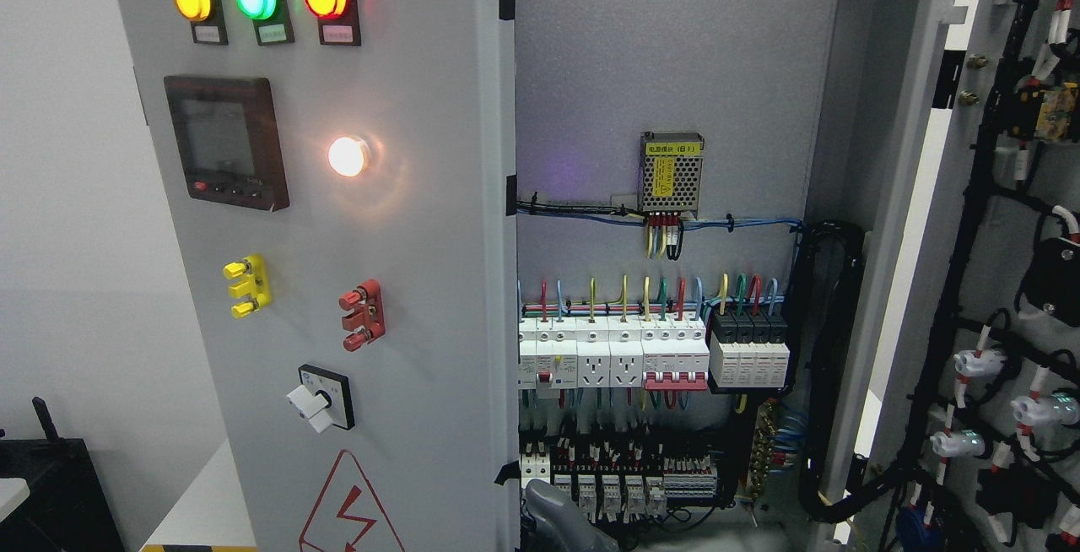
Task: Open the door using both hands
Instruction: 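Swing the lamp-panel door outward with the right hand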
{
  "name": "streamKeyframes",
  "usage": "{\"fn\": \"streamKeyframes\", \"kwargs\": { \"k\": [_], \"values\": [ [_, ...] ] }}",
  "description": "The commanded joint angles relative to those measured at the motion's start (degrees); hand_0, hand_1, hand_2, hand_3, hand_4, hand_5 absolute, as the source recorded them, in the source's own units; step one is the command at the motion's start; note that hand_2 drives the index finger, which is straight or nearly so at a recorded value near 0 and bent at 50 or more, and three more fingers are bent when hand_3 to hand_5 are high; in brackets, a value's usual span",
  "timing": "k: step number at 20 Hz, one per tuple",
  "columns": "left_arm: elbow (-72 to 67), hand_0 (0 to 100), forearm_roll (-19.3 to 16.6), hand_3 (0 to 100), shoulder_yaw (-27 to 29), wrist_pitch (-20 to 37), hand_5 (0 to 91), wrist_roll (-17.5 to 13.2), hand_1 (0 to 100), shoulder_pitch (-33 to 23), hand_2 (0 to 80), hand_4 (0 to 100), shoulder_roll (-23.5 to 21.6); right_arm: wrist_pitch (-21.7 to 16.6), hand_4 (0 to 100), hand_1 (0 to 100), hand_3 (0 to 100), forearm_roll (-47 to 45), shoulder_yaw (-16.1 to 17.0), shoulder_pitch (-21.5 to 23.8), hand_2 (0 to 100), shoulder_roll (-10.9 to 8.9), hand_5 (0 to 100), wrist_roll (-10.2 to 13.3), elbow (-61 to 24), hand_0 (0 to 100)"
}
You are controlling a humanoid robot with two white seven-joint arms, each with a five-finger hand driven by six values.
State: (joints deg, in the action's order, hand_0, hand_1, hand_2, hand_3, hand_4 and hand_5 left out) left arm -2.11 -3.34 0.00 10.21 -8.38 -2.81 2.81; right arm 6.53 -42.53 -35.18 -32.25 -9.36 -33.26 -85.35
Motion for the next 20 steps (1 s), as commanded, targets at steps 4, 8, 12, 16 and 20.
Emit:
{"fn": "streamKeyframes", "kwargs": {
  "k": [4,8,12,16,20],
  "values": [
    [0.00,0,0.00,0,1.14,-0.01,0.0,0.21,0,0.00,0.0,3,0.00,-0.02,0,0,0,-0.01,-2.44,2.10,0,0.39,0,0.04,-5.08,11],
    [0.00,0,0.00,0,1.14,-0.01,0.0,0.12,0,0.00,0.0,3,0.00,0.06,0,0,0,-0.01,-3.14,2.54,0,0.39,0,0.04,-6.31,11],
    [0.00,0,0.00,0,1.14,-0.01,0.0,0.12,0,0.00,0.0,3,0.00,0.06,0,0,0,-0.01,-4.46,2.54,0,0.39,0,0.04,-6.58,11],
    [0.00,0,0.00,0,1.14,-0.01,0.0,0.12,0,0.00,0.0,3,0.00,0.06,0,0,0,-0.01,-5.60,2.54,0,0.48,0,0.04,-6.58,11],
    [0.00,0,0.00,0,1.14,-0.01,0.0,0.12,0,0.00,0.0,3,0.00,0.06,0,0,0,-0.01,-6.39,2.54,0,0.66,0,0.04,-6.58,11]
  ]
}}
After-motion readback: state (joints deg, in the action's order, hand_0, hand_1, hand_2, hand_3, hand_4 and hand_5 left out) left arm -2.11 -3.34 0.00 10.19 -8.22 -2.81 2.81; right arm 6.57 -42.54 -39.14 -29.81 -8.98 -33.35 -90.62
